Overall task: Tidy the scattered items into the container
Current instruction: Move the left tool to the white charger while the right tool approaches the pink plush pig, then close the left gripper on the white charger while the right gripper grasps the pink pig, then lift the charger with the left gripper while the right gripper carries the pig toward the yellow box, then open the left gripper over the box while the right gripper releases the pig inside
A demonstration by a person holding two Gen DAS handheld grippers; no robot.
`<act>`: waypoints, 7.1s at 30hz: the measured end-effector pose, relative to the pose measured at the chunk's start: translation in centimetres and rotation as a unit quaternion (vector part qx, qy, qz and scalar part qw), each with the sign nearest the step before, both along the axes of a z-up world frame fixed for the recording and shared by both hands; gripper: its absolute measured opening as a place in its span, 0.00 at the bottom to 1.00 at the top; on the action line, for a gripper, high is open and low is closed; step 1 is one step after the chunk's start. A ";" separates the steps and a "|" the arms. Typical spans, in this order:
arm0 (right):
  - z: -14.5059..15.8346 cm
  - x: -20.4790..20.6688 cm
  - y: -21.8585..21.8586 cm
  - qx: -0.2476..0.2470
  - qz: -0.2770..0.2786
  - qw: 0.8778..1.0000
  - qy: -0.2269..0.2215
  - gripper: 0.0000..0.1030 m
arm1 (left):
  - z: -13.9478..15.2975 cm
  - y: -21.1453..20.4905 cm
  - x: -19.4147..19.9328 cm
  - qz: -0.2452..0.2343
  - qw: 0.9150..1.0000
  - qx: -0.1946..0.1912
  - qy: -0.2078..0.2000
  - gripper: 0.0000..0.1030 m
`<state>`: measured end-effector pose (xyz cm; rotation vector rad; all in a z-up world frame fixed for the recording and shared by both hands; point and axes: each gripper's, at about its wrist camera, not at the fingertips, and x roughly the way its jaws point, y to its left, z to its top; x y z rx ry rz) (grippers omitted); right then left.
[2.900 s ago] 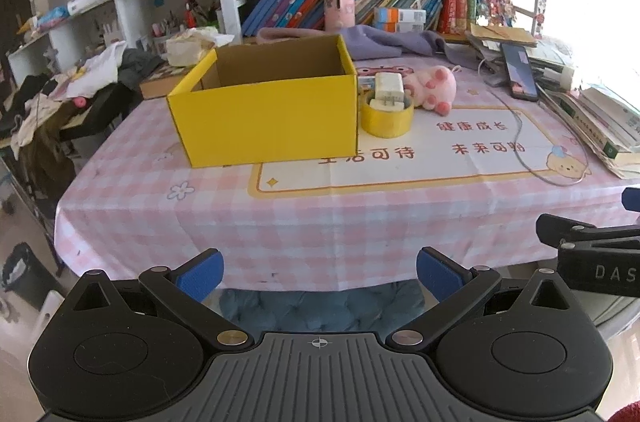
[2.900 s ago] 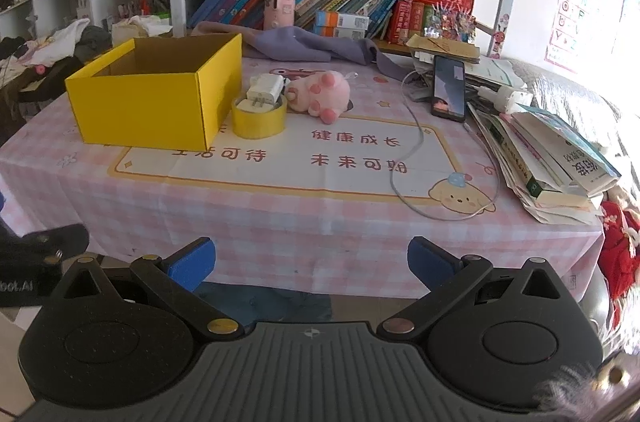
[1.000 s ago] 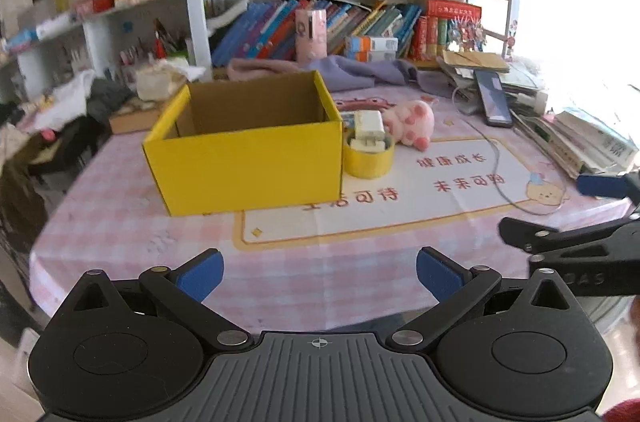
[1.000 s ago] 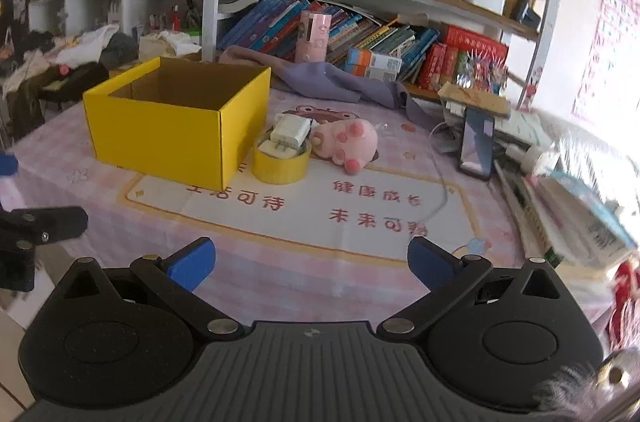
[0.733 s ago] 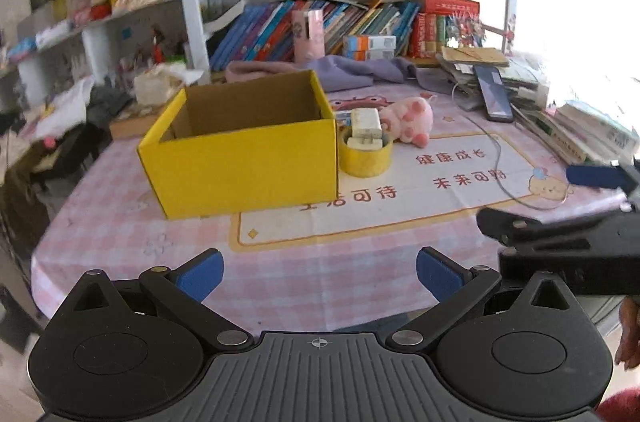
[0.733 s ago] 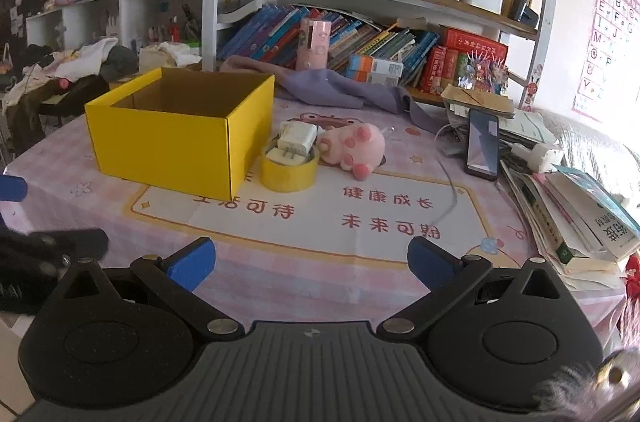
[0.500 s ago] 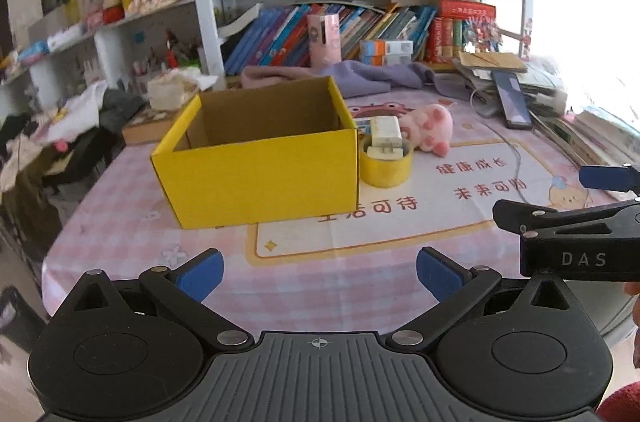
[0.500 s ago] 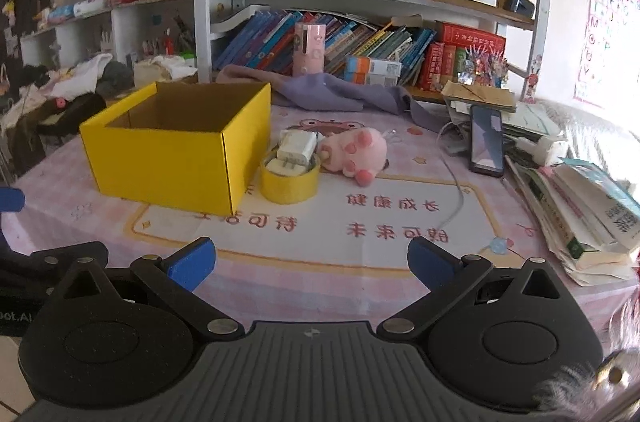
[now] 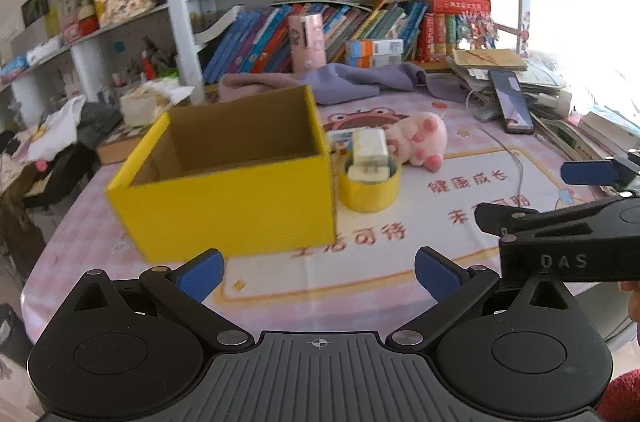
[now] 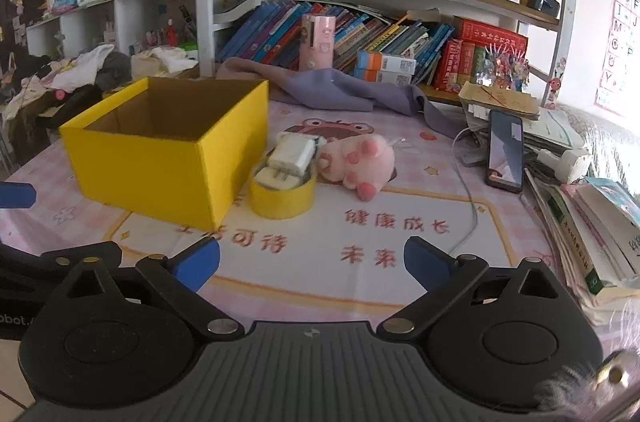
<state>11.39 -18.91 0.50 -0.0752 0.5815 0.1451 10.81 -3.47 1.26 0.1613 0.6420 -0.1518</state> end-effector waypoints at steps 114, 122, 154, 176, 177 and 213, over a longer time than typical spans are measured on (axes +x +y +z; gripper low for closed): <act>1.1 12.5 -7.6 0.031 0.055 0.995 0.079 0.64 | -0.1 -6.7 8.8 -0.064 0.995 -0.065 0.034 0.44; 1.1 6.9 -4.5 0.022 0.025 0.997 0.072 0.64 | -0.1 -3.2 4.3 -0.071 0.995 -0.063 0.037 0.44; 0.1 -3.6 8.1 0.004 0.114 0.988 0.100 0.65 | -1.0 9.0 -4.8 0.038 0.996 -0.068 0.050 0.44; 1.1 -0.9 12.5 0.008 0.166 0.983 0.082 0.65 | 0.5 12.8 -3.4 0.075 0.994 -0.073 0.024 0.44; 1.4 -0.6 12.6 0.009 0.166 0.983 0.072 0.65 | 0.9 12.8 -3.0 0.074 0.995 -0.070 0.016 0.44; -2.4 27.1 16.3 -0.189 0.340 0.921 0.031 0.65 | -1.3 8.3 25.2 0.061 0.994 0.022 0.084 0.40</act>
